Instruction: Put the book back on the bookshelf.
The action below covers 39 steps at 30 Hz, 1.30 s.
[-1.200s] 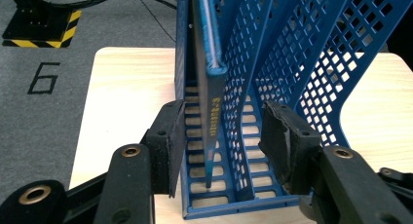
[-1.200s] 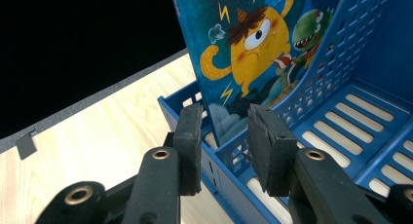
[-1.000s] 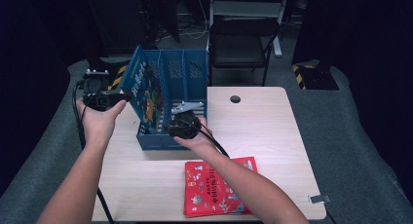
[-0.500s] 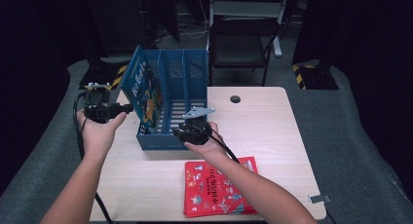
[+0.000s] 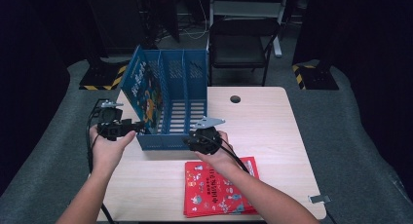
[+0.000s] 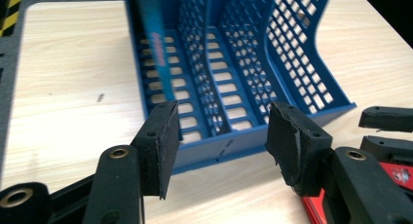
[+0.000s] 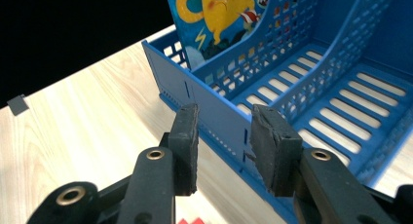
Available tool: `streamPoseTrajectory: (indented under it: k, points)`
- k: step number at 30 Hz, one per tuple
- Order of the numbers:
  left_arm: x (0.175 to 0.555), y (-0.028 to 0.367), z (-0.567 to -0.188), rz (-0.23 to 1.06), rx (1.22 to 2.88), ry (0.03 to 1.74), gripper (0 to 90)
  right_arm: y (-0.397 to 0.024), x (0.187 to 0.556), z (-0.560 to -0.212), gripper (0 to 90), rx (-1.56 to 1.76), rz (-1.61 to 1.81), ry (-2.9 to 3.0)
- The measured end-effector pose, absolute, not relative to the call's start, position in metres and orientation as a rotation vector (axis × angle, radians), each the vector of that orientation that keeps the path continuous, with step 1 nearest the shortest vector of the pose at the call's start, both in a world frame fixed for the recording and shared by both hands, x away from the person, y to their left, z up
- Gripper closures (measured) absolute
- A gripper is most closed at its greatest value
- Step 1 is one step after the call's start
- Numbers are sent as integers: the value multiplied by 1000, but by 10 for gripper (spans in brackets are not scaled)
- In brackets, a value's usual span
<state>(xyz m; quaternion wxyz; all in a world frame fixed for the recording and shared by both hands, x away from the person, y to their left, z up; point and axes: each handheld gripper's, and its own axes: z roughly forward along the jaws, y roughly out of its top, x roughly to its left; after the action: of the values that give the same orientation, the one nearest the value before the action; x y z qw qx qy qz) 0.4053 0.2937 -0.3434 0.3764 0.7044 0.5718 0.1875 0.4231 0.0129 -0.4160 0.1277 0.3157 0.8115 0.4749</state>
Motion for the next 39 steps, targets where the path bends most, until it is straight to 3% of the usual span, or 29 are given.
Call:
streamPoseTrajectory:
  k: [6, 17, 24, 39]
  points:
    - [397, 280, -354, 445, 1834, 1409, 428, 1, 413, -419, 629, 915, 1363, 2343]
    - [383, 265, -376, 348, 1848, 1324, 454, -31, 395, -431, 625, 967, 1330, 2309]
    - [372, 259, -395, 319, 1838, 1332, 401, -53, 381, -435, 615, 985, 1328, 2280]
    - [347, 246, -424, 270, 1850, 1248, 445, -85, 347, -443, 562, 924, 1281, 2241]
